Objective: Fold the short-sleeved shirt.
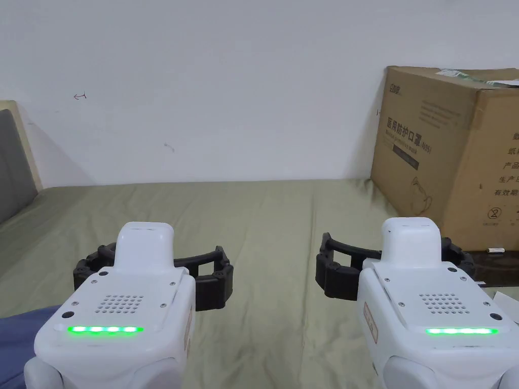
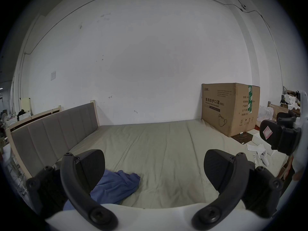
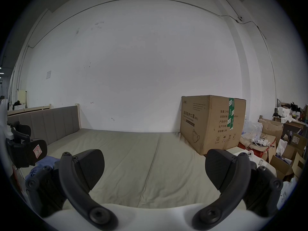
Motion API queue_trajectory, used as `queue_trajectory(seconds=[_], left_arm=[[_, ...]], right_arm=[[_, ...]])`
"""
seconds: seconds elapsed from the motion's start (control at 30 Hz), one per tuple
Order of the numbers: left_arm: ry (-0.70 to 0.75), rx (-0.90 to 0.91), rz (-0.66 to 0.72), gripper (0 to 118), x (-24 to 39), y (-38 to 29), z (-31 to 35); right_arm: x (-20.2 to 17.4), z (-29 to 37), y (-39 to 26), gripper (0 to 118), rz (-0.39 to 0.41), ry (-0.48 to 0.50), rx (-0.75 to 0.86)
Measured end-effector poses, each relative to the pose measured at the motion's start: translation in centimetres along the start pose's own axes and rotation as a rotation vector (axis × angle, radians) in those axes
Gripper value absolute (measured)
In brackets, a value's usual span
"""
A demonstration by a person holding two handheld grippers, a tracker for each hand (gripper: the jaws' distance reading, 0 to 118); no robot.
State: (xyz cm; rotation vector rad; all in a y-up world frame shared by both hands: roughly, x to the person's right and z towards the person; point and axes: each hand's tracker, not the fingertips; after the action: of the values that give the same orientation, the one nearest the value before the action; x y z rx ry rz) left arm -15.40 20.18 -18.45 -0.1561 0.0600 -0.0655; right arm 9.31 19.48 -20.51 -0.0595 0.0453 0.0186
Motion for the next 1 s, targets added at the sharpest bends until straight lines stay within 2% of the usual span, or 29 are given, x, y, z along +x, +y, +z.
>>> queue_trajectory(seconds=[0.57, 0.7, 0.77, 0.8, 0.83, 0.87, 0.9, 0.93, 1.0], left_arm=[[-0.019, -0.006, 0.002, 116, 0.1, 0.1, 0.0], [-0.016, -0.008, 0.007, 89, 0.1, 0.2, 0.0], [-0.018, -0.016, 0.011, 84, 0.0, 0.2, -0.1], [-0.023, -0.022, 0.012, 76, 0.0, 0.1, -0.2], [-0.030, -0.020, 0.015, 61, 0.0, 0.1, -0.1], [-0.038, -0.013, 0.019, 36, 0.0, 0.0, 0.1], [-0.033, -0.011, 0.022, 3, 0.0, 0.0, 0.1], [-0.017, -0.011, 0.023, 3, 0.1, 0.0, 0.0], [-0.014, 0.000, 0.022, 1, -0.2, -0.2, 0.1]], right_arm=[[0.1, 0.3, 0.2, 118, -0.007, 0.009, 0.007], [0.0, 0.6, 0.3, 117, 0.011, 0.015, 0.016], [-0.1, 0.8, 0.5, 113, 0.017, 0.016, 0.023], [-0.1, 1.0, 0.5, 106, 0.017, 0.019, 0.030], [-0.2, 1.0, 0.5, 94, 0.016, 0.022, 0.030], [-0.2, 1.0, 0.6, 74, 0.015, 0.021, 0.027], [-0.3, 0.9, 0.5, 34, 0.013, 0.020, 0.026], [-0.4, 0.7, 0.5, 9, 0.009, 0.007, 0.021], [-0.3, 0.4, 0.2, 4, -0.027, -0.032, 0.004]])
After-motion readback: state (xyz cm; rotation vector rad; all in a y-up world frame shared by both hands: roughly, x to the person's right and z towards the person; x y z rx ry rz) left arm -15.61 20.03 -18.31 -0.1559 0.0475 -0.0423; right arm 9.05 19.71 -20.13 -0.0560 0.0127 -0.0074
